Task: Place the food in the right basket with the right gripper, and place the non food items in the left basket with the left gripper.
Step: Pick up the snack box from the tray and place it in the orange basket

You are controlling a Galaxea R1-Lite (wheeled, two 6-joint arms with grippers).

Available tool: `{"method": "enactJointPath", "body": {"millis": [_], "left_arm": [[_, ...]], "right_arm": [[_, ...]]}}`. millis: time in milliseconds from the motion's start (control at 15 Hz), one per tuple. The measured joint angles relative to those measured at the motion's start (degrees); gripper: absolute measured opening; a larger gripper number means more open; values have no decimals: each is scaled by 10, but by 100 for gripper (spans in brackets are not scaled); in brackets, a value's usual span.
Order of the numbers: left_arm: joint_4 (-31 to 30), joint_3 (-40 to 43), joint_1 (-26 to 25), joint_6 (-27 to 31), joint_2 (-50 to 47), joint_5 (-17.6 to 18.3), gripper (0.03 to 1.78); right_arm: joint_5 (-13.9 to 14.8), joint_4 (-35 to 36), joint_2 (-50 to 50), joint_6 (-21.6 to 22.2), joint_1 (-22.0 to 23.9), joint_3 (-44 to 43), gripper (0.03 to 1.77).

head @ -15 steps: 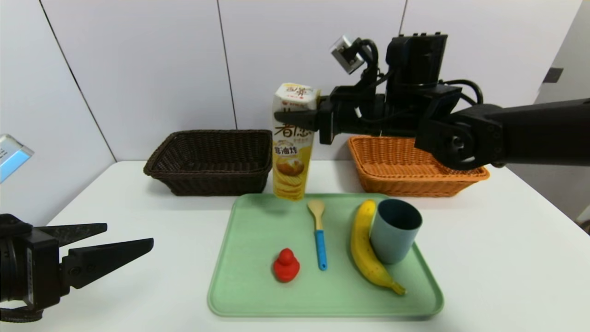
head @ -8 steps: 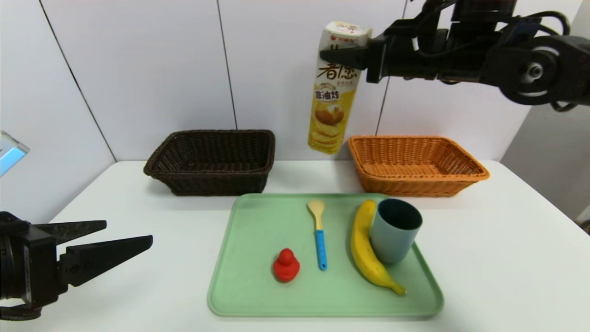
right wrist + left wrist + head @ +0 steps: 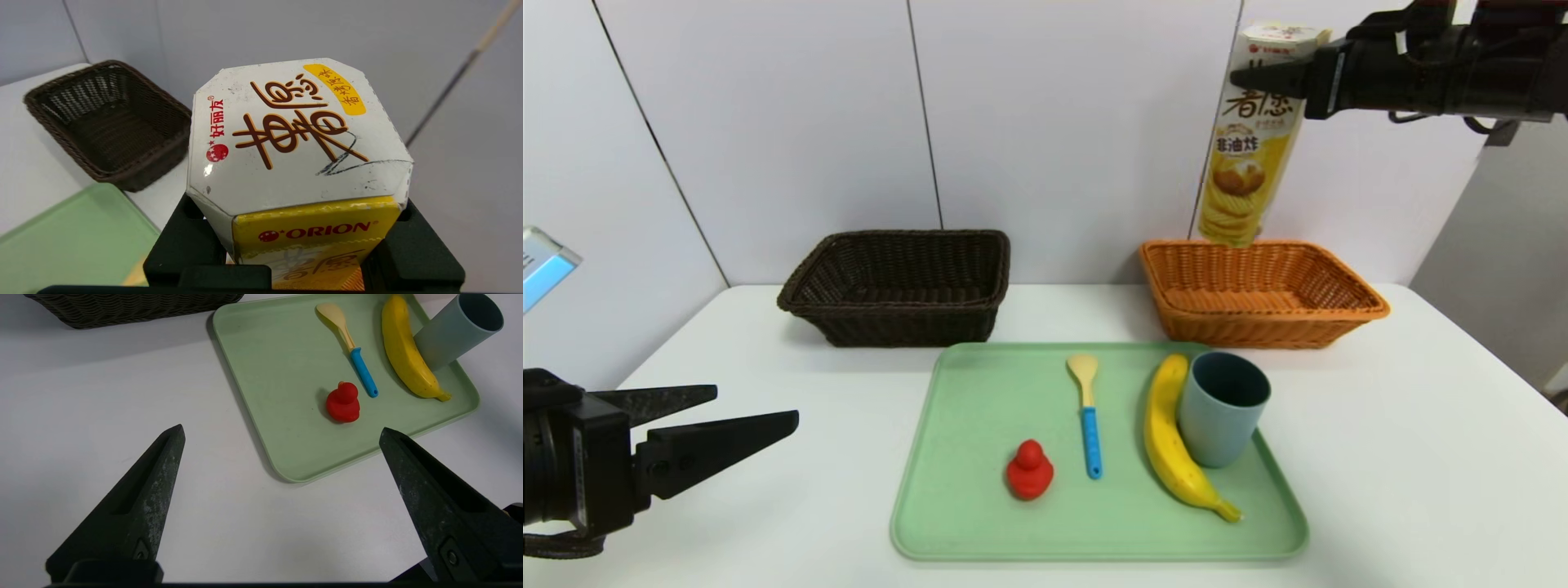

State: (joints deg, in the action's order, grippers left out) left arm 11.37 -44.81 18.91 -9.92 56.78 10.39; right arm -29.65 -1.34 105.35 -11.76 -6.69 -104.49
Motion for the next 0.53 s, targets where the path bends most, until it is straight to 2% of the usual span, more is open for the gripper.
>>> {"method": "enactJointPath", "body": {"millis": [133,267,533], "left_arm": [[0,2,0,0,0,0,169],[0,2,0,0,2,0,169],[0,4,0,0,3,1,169]], "right_arm": [[0,2,-4,0,46,31,83],[0,6,-3,0,72,69,83],[-2,100,18,8,99,139,83]]}}
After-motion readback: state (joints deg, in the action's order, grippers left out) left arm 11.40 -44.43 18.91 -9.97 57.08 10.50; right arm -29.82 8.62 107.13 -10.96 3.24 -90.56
